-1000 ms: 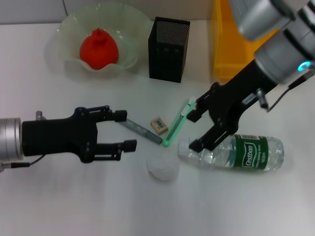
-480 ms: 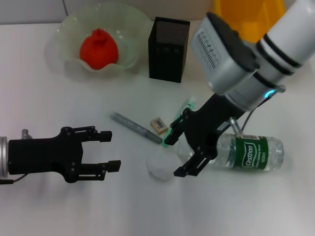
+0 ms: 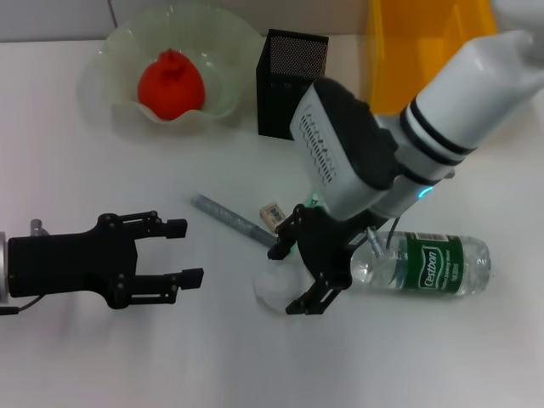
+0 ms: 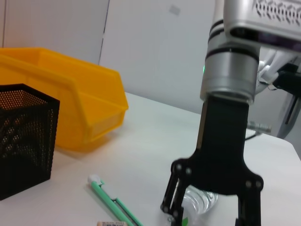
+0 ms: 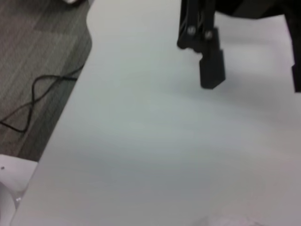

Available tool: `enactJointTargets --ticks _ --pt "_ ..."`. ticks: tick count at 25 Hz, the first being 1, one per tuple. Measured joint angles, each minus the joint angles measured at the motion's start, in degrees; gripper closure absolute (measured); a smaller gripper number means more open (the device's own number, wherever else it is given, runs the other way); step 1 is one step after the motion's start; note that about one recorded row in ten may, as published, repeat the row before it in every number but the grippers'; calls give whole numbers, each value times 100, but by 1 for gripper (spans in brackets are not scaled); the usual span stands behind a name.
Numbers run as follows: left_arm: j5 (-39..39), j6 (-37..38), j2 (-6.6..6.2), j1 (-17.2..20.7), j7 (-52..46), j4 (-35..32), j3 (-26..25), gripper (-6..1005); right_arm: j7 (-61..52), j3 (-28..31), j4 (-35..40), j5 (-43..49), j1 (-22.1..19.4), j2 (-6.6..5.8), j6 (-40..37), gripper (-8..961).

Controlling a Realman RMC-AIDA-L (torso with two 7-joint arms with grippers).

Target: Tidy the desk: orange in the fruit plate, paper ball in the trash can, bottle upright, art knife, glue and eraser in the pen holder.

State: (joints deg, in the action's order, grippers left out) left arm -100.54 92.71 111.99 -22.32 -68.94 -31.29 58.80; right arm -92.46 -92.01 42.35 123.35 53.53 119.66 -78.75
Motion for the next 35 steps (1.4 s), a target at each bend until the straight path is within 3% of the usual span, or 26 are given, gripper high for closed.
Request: enactJointTargets --ticks 9,14,16,21,25,30,35 --pt "1 -14 -2 1 -5 -25 -73 219 -17 -149 1 -56 -7 5 125 201" --pt "0 -33 -17 -37 -5 -3 -79 219 -146 33 134 -45 -10 -24 -42 356" --pt "0 -35 -19 -41 -5 -1 -79 219 -269 422 325 38 -18 -49 -288 396" --pt "19 -35 -20 -43 -5 0 -79 219 -772 2211 1237 515 -121 -122 -1181 416" --pt "9 -35 -18 -60 8 0 -157 219 -1420 3396 1843 823 -208 -271 -1334 416" --pt "-1 -27 -6 -90 24 -2 -182 218 -2296 4643 1868 948 -263 -486 -731 417" --pt "-10 -30 -9 -114 26 -2 -184 218 -2581 4978 1693 1226 -501 -519 338 417"
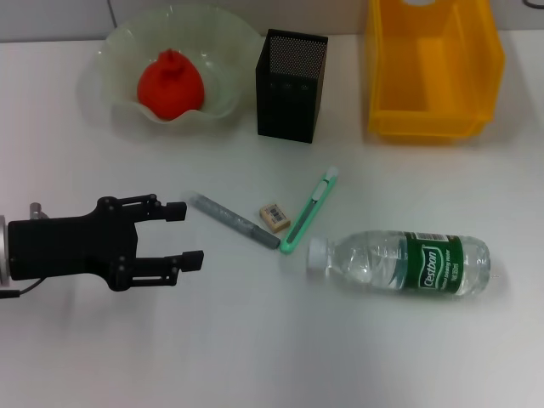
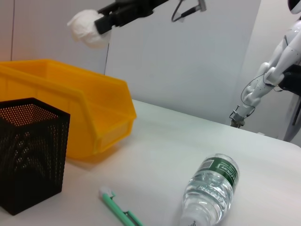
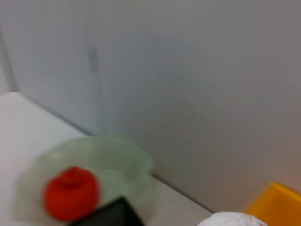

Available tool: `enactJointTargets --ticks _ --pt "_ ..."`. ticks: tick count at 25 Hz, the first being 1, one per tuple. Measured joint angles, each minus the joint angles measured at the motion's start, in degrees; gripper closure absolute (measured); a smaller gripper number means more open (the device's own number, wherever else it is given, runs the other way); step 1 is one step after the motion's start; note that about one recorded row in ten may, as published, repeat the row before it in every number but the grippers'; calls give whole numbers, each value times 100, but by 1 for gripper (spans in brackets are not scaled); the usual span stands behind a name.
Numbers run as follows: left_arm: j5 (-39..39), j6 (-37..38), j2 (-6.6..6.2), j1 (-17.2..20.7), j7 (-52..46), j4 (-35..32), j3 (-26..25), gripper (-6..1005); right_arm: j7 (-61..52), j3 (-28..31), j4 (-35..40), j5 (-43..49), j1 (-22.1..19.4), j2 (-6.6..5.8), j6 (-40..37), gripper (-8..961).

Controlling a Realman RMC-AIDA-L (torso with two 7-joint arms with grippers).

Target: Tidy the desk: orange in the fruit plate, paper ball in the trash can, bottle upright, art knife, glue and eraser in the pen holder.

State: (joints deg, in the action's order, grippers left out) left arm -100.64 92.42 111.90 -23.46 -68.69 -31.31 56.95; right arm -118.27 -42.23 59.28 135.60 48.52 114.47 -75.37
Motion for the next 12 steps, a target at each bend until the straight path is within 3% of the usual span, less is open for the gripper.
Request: enactJointTargets --ticks 7,12 --pt "0 30 -7 -79 -27 1 0 218 -335 -43 -1164 403 137 -194 1200 388" --pt "0 35 3 -80 -28 2 0 218 -271 -51 -1360 494 201 -149 1488 315"
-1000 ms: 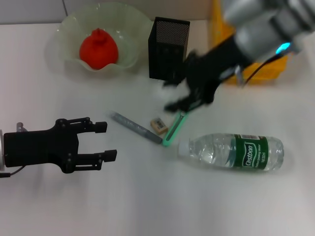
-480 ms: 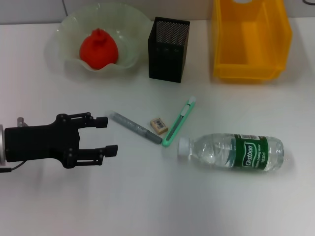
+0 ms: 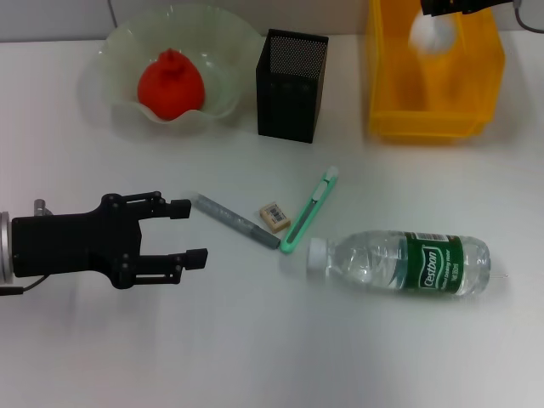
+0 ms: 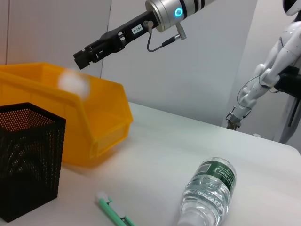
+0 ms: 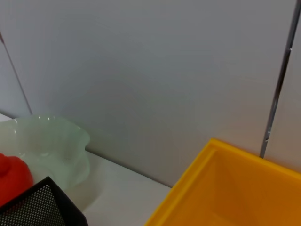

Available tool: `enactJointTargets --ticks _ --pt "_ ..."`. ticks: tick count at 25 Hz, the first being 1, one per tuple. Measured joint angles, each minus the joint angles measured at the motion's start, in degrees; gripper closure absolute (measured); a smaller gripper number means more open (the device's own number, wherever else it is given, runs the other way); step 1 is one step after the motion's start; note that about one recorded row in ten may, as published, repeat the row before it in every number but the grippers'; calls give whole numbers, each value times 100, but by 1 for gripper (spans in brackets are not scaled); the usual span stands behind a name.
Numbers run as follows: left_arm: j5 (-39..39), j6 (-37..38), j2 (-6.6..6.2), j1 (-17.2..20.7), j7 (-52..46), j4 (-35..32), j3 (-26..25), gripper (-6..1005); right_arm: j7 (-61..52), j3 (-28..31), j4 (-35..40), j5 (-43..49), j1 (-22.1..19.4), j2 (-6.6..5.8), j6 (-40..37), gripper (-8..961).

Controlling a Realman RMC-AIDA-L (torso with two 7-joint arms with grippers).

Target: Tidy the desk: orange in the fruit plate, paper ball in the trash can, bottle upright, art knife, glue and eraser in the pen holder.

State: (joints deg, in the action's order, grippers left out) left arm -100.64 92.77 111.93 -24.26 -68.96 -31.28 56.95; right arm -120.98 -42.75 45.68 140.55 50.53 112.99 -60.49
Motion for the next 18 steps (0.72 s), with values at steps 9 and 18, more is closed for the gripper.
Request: enactJointTargets --ticks 9,18 --pt "1 10 28 11 52 -1 0 218 744 55 119 -1202 -270 -1 -202 167" --pt "1 69 55 -58 21 -30 1 219 1654 3 515 -2191 -555 -386 -3793 168"
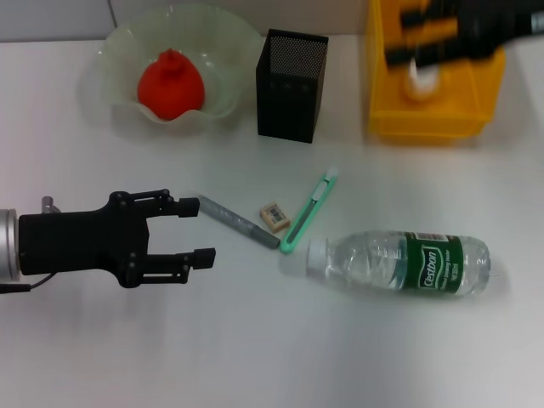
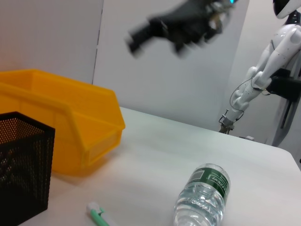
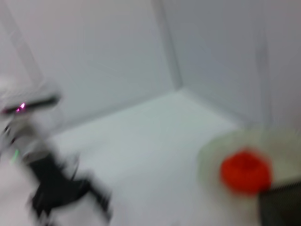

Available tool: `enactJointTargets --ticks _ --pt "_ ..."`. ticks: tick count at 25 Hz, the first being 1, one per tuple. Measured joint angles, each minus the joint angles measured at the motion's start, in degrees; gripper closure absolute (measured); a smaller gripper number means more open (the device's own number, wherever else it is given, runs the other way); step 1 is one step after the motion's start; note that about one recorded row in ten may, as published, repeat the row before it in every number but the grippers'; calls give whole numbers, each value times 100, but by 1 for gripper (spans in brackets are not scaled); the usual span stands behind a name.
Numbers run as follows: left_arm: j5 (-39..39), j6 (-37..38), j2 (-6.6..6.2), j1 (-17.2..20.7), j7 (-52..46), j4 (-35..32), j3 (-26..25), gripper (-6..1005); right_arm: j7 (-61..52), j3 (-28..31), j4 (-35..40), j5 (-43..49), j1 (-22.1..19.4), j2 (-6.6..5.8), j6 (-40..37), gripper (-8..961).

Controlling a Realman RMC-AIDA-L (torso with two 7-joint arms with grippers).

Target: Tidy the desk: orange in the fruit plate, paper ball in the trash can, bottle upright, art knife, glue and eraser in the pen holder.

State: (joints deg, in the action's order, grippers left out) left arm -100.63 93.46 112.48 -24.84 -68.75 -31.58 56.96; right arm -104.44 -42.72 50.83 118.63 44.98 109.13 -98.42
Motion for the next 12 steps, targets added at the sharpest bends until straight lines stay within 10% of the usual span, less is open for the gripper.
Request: enactJointTargets --ticks 12 --pt "47 -16 19 -104 -17 -9 -19 218 -171 -1601 128 2325 470 396 -568 170"
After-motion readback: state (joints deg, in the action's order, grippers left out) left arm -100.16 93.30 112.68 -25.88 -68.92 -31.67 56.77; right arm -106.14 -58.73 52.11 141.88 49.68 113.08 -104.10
